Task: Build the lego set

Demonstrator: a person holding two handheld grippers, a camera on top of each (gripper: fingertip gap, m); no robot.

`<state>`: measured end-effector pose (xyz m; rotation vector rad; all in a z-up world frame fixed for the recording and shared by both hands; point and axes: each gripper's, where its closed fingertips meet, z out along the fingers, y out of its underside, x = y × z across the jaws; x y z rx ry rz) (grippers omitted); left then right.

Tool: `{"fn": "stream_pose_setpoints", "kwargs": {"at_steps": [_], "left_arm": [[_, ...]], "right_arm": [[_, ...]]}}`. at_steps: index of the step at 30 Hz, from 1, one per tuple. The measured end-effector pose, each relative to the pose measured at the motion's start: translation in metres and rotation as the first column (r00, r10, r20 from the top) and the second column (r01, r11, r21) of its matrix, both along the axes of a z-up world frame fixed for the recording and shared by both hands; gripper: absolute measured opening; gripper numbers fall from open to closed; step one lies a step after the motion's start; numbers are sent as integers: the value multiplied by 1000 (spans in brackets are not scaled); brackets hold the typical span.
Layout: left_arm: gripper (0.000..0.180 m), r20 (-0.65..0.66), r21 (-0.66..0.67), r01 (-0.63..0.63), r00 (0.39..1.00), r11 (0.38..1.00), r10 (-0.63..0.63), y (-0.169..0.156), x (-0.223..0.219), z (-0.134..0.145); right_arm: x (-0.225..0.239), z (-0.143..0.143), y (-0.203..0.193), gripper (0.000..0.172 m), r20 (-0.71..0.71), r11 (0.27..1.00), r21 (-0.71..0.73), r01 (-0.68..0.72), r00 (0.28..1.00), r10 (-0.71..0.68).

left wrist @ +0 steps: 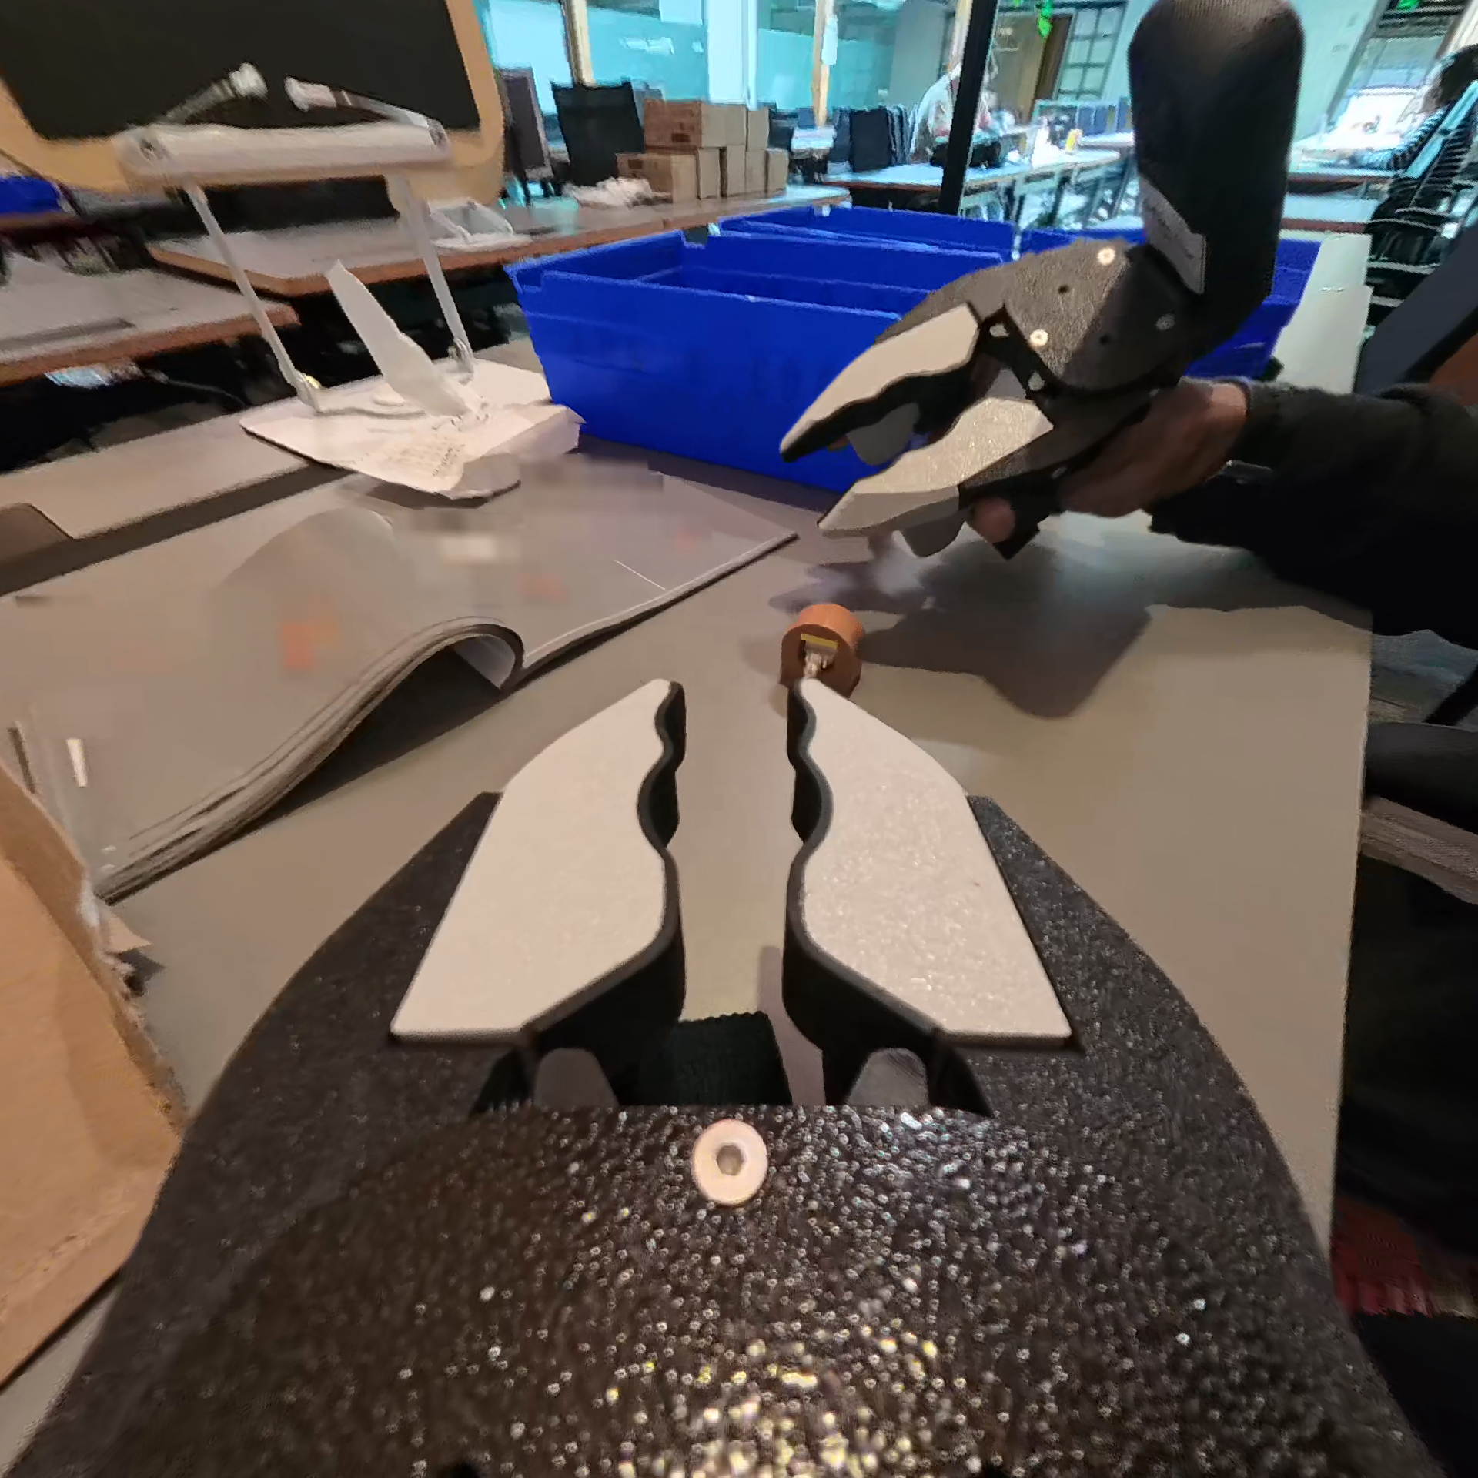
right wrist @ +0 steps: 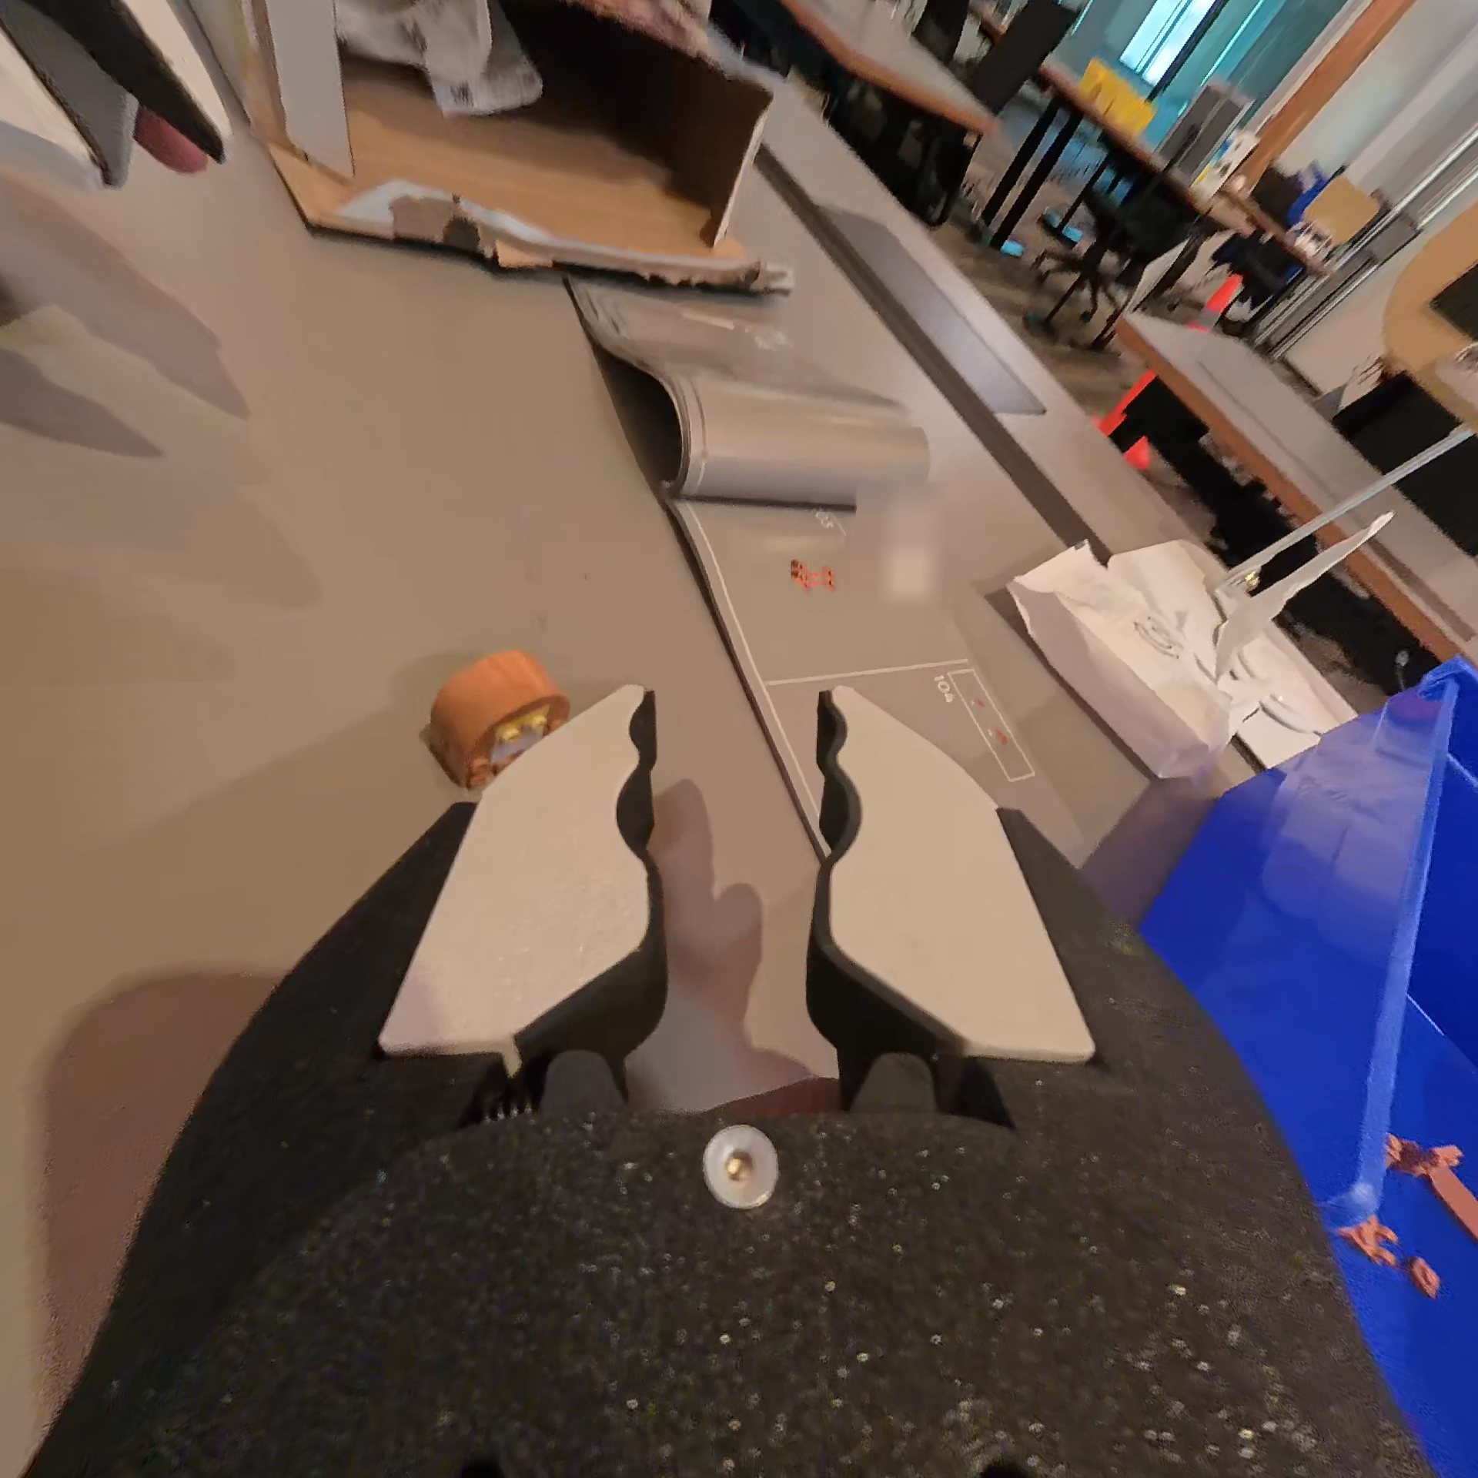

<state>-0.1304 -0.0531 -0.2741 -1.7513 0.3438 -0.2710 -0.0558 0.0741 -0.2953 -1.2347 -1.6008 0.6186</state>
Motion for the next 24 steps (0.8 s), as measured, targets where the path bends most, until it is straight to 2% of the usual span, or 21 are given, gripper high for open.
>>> {"fn": "stream_pose_setpoints", "kwargs": {"at_steps": [3,6,9,16,20,24], "left_arm": [[21,-55,151,-43,997,988,52,-5,0,15],[17,-112,316,-121,980,941,163,-13,-4,31],[16,-180,399,-183,945,898,273,-17,-8,36],[17,-307,433,-248,863,867,401,-18,-15,31],[17,-343,436,-261,837,861,427,-23,-17,28],[17,-345,444,-269,829,855,440,-26,-19,29]], "right_arm": [[1,11,-3,36,-94,1000,18,5,996,-3],[3,24,-6,32,-195,1000,1,1,981,0],[4,33,-5,30,-257,1000,-9,15,966,-17],[7,38,-9,28,-289,983,170,69,957,-17],[6,38,-11,27,-298,961,262,89,954,-7],[6,37,-12,27,-298,954,286,95,954,-6]]}}
